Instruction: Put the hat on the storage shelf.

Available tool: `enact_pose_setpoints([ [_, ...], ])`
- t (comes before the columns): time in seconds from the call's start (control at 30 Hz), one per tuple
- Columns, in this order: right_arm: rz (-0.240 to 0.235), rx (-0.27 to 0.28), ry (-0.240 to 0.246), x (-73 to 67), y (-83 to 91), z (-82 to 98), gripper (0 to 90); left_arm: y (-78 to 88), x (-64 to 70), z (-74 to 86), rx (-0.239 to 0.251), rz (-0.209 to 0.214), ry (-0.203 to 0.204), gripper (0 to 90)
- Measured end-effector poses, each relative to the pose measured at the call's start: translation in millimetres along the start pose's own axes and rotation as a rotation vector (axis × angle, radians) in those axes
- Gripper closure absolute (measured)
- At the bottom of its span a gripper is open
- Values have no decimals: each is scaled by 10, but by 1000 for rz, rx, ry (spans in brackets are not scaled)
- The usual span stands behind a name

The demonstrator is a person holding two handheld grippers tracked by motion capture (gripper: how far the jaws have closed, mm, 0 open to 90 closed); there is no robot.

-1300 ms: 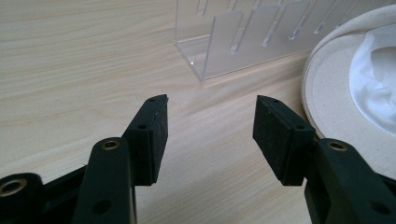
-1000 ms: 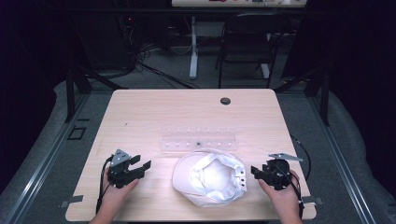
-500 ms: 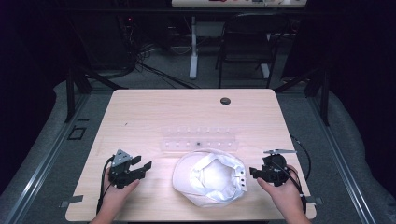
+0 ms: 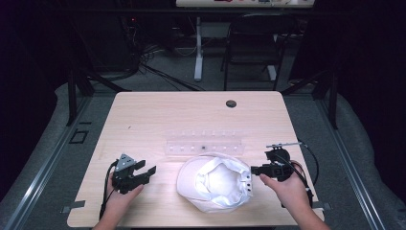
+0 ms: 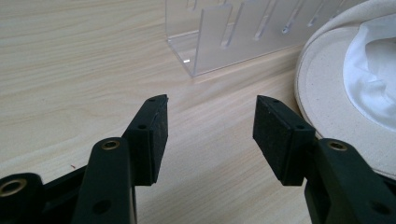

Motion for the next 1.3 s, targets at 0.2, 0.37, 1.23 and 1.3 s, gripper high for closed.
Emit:
enact_pose_setpoints([
  [0.2,-17,-22,-5,-68,41,-78,497,1,1,-1,0,0,-1,459],
  [0.37,-31,-62,-7,-149,97,-130,493,-6,6,3,-3,1,-3,459],
  [1.23,-52,-279,15,-382,41,-4,454,-24,25,7,-5,7,-8,458],
  [1.3,-58,-290,13,-387,31,15,452,-25,26,8,-6,7,-8,459],
])
Point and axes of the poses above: each handheld gripper's, and its own axes: y roughly backward along the jaws, z roughly out of its underside, x roughly to its right, the point moved 10 cm from there along -y, roughly forward along the jaws, and after that the axes turned 14 degrees about z, right-handed, at the moved point
